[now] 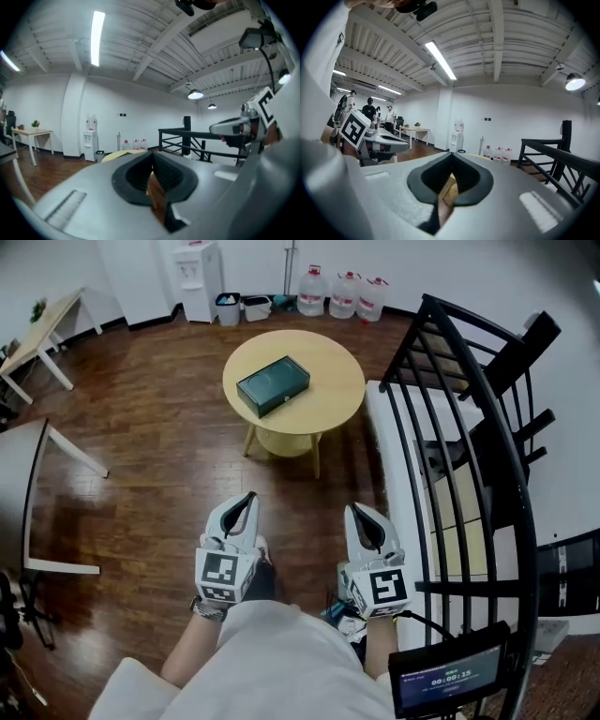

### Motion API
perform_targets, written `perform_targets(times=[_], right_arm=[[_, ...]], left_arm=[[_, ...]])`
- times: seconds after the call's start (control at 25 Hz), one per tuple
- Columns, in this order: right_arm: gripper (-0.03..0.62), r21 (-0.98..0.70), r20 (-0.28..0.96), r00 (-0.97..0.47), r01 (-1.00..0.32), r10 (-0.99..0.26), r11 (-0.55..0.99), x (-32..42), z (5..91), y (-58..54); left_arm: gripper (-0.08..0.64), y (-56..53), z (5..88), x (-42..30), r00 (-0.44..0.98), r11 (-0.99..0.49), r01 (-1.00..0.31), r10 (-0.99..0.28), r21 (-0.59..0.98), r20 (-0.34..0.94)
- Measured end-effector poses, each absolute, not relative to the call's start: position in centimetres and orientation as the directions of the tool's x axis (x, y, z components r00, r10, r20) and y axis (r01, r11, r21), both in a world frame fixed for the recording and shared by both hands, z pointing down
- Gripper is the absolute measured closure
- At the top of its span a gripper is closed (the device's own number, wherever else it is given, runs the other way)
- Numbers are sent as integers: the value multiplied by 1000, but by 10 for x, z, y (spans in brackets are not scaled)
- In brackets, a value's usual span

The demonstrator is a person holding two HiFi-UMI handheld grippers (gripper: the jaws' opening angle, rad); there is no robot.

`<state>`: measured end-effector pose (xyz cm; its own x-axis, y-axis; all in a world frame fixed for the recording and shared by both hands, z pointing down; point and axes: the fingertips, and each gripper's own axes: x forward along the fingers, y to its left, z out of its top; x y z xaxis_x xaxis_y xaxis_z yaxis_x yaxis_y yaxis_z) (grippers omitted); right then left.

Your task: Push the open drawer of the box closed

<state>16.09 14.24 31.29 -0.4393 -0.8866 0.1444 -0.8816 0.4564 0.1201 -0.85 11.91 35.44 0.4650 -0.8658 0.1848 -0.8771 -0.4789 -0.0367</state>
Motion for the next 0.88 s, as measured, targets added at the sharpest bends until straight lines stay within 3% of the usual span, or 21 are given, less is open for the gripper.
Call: perform_targets(times=[0.32, 0.88], right_arm=[[591, 54, 169, -465, -876, -869, 479, 169, 316, 210], [591, 80, 62, -448, -889, -892, 452, 139, 266, 253]], left_arm=[[554, 203, 343, -5, 410, -424, -905, -893, -43, 184], [554, 245, 315, -37, 440, -454, -888, -885, -71, 155]])
